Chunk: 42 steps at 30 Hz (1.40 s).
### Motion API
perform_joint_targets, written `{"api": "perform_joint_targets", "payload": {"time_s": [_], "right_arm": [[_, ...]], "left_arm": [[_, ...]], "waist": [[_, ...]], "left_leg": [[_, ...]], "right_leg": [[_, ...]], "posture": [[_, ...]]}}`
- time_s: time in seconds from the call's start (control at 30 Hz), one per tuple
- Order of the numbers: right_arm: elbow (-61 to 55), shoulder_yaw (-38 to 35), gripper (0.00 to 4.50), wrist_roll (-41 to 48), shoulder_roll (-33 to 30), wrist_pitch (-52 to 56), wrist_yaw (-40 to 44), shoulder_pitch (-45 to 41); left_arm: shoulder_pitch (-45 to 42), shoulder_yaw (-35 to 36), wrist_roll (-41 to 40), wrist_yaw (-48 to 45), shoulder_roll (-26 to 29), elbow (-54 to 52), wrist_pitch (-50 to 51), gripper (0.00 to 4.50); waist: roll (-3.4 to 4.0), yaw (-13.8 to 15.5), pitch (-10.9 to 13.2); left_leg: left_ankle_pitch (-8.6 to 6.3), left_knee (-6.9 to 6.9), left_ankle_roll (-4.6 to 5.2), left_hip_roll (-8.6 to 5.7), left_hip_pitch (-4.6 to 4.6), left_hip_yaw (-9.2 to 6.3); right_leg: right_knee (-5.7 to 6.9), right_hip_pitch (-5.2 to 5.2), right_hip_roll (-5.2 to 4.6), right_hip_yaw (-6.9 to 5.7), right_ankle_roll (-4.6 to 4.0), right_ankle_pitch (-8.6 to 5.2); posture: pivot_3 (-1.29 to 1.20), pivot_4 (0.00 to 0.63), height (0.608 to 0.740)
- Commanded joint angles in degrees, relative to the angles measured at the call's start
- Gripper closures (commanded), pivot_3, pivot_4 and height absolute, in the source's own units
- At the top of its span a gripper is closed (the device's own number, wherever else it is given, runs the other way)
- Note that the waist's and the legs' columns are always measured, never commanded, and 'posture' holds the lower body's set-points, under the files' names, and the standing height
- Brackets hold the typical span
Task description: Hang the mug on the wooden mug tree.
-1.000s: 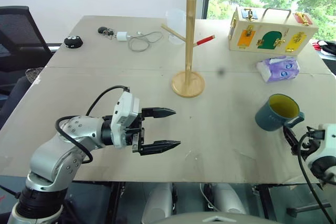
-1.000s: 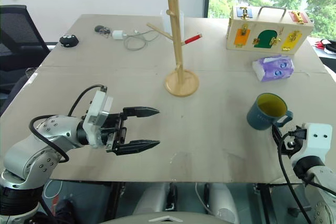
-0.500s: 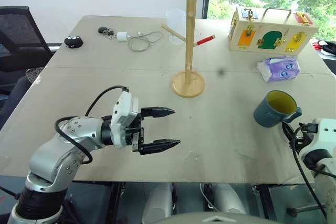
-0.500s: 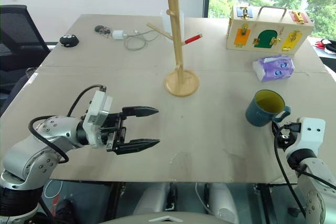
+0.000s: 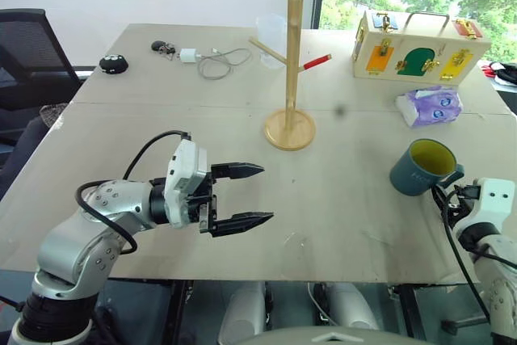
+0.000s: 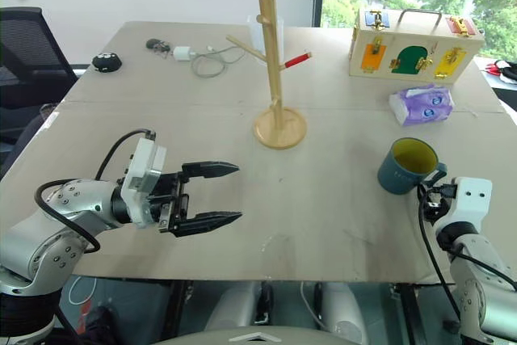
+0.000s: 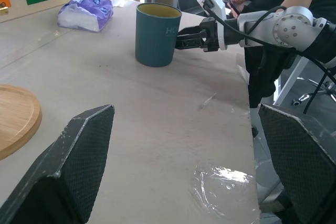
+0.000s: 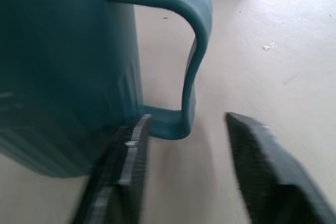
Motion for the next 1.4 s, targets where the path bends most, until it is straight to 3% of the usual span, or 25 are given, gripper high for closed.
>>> {"api": "perform_joint_targets", "payload": {"time_s": [0.03, 0.2, 0.4, 0.57, 0.7, 0.97, 1.13, 1.4], "right_arm": [[1.62, -0.23, 4.31, -0.65, -0.47, -3.19, 0.65, -1.77], [3.99, 0.02, 4.47, -0.73, -1.63, -5.60, 3.17, -3.68], [-0.18, 3.74, 4.47, 2.27, -7.47, -5.12, 12.75, -7.00], [-0.55, 8.71, 4.47, 6.52, -13.50, -1.33, 21.13, -18.26], [4.21, 13.93, 4.47, 7.73, -16.69, 0.82, 27.81, -29.95], [28.67, 24.24, 4.47, 3.81, -15.57, -2.61, 41.99, -55.12], [47.22, 27.94, 4.47, -1.15, -14.73, -10.31, 51.94, -66.04], [69.41, 29.31, 4.47, -7.91, -10.88, -21.02, 58.55, -79.11]], "left_arm": [[0.38, 1.90, -1.12, 0.18, 0.42, -1.83, -1.05, 0.00], [1.00, 2.75, -1.83, 0.74, -0.28, -1.59, -1.19, 0.00], [2.70, 4.21, -0.80, 2.74, -2.25, -0.70, -3.10, 0.00], [2.95, 6.12, 0.02, 6.36, -7.74, 1.15, -8.05, 0.00], [3.44, 8.82, -1.88, 3.73, -9.98, 2.90, -12.05, 0.00], [7.64, 14.58, -10.34, 1.73, -5.14, 1.12, -6.97, 0.00], [9.47, 16.36, -12.04, 4.25, -5.17, -0.99, -6.31, 0.00], [13.03, 17.74, -13.45, 7.31, -5.91, -4.55, -6.65, 0.00]], "waist": [[0.00, -0.02, 0.00], [0.00, -0.03, 0.00], [0.07, -0.32, 0.05], [0.07, -0.85, 0.06], [-0.02, -1.06, 0.10], [-0.04, -1.38, 0.16], [-0.07, -1.06, 0.21], [-0.02, -1.54, 0.25]], "left_leg": [[0.00, 0.00, 0.00, 0.00, 0.00, 0.00], [0.00, 0.00, 0.00, 0.00, 0.01, 0.00], [0.00, 0.00, 0.00, 0.00, 0.02, 0.06], [0.00, 0.00, 0.01, 0.01, 0.06, 0.07], [0.01, 0.00, 0.01, 0.00, 0.02, -0.04], [0.00, 0.00, 0.02, 0.02, -0.04, 0.05], [0.00, 0.00, 0.01, 0.02, -0.13, 0.01], [0.09, -0.10, -0.14, 0.04, -0.18, 0.15]], "right_leg": [[0.00, 0.00, 0.00, 0.00, 0.00, 0.00], [0.00, 0.00, 0.01, 0.00, -0.01, 0.00], [0.00, 0.00, 0.01, 0.06, -0.18, 0.12], [0.01, 0.01, 0.09, 0.12, -0.18, 0.13], [0.01, 0.04, 0.13, 0.05, -0.21, 0.14], [-0.05, -0.04, 0.11, 0.10, -0.21, 0.14], [-0.06, -0.08, 0.07, 0.03, -0.21, 0.14], [-0.03, -0.23, 0.05, 0.10, -0.20, 0.17]], "posture": [[0.00, 0.150, 0.740], [0.00, 0.150, 0.740], [0.00, 0.150, 0.740], [0.00, 0.150, 0.740], [0.00, 0.150, 0.740], [0.00, 0.150, 0.740], [0.00, 0.150, 0.740], [0.00, 0.150, 0.740]]}}
